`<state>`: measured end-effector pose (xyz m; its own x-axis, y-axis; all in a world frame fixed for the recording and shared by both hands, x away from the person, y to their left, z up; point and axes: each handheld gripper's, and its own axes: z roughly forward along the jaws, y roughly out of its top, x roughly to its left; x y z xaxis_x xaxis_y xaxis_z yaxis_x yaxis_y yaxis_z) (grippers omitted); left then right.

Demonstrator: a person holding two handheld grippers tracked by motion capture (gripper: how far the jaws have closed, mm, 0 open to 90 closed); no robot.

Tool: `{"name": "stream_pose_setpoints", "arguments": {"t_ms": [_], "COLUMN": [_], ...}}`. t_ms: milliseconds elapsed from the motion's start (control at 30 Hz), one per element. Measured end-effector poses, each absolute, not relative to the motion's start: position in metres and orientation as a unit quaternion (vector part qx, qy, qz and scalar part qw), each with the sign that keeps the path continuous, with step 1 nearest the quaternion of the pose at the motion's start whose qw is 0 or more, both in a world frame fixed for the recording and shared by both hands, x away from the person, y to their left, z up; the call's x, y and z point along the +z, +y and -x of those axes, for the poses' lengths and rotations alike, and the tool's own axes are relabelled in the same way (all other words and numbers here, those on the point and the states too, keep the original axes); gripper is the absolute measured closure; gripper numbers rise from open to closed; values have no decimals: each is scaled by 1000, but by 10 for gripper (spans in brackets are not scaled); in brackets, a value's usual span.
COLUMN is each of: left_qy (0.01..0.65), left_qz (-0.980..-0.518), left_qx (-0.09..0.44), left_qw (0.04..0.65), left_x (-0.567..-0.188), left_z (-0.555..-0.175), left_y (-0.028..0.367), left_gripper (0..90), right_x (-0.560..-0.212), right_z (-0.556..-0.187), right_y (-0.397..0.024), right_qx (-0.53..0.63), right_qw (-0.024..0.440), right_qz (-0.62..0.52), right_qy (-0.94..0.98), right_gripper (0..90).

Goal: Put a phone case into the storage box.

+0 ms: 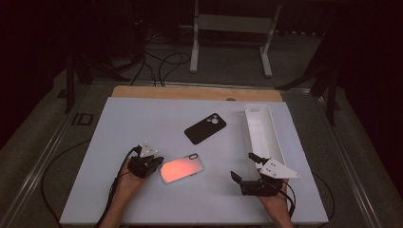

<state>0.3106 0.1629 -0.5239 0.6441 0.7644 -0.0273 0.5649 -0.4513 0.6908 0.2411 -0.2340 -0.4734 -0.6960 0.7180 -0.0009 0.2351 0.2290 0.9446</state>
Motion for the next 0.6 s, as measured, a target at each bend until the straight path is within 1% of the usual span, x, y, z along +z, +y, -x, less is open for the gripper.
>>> {"name": "stream_pose_setpoints", "arguments": {"t_ms": [133, 267, 367, 400, 500, 600], "left_qy": [402, 403, 404, 404, 407, 414], "left_qz": [-829, -803, -779, -774, -756, -742], "left_qx": [150, 171, 196, 204, 226, 244], "left_qw": [358, 405, 437, 443, 459, 468], "left_x": [-522, -505, -488, -486, -479, -475], "left_z": [-311, -304, -291, -287, -273, -262], "left_y": [165, 176, 190, 193, 203, 212], "left_gripper": [897, 890, 819, 782, 620, 434], "right_x": [-473, -473, -473, -473, -473, -472], "right_z": [-241, -241, -241, -241, -242, -242], "right_y": [-234, -236, -236, -236, -235, -234], "right_qx": [532, 534, 534, 534, 532, 532], "right_qw": [227, 228, 228, 227, 229, 229], "right_qz": [-318, -320, -320, -320, -319, -317], "right_qy": [751, 749, 749, 749, 750, 751], "right_gripper": [89, 89, 89, 90, 89, 89]}}
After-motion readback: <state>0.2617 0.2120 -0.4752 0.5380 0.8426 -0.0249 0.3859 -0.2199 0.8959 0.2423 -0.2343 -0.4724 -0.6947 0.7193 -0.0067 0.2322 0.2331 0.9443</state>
